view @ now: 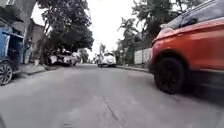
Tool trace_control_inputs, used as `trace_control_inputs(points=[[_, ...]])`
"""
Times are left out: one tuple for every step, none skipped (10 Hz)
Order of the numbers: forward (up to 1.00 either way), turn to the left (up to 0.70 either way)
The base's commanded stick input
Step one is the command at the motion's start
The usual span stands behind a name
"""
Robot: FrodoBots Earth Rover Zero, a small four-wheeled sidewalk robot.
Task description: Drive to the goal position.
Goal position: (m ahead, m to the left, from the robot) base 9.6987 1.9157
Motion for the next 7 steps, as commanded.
trace_control_inputs(points=[[1.00, 0.15], [1.00, 0.16], [1.00, 0.12], [1.00, 0.10], [1.00, 0.06], [1.00, 0.10], [1.00, 0.03]])
